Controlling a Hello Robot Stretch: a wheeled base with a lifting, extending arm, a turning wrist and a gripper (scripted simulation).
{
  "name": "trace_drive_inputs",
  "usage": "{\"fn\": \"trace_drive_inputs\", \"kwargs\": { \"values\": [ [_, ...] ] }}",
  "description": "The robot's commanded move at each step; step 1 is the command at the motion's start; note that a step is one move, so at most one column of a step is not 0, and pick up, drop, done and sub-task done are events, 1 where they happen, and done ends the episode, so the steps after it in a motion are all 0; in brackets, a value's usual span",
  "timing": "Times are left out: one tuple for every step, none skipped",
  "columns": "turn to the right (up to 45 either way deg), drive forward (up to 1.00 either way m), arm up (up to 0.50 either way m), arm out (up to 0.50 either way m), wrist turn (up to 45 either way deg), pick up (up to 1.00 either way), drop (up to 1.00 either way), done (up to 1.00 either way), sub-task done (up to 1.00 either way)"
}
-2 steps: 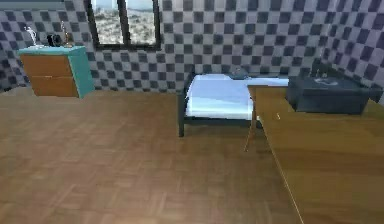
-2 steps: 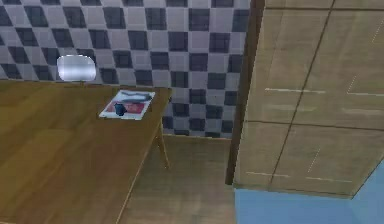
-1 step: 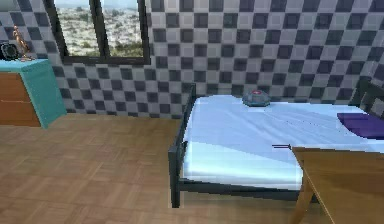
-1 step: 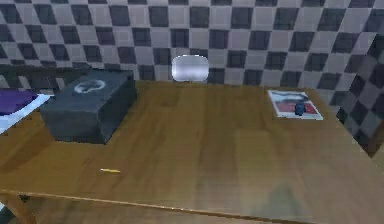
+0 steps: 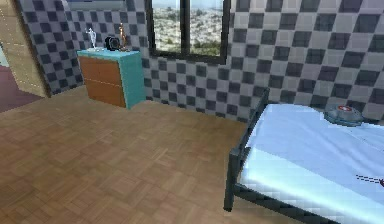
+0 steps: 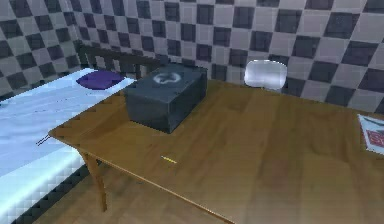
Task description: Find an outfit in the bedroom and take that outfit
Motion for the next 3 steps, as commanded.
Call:
{"fn": "trace_drive_inputs", "kwargs": {
  "values": [
    [0.0,0.00,0.50,0.00,0.0,0.00,0.00,0.00,0.00],
    [0.0,0.00,0.38,0.00,0.0,0.00,0.00,0.00,0.00],
    [0.0,0.00,0.00,0.50,0.0,0.00,0.00,0.00,0.00]
  ]
}}
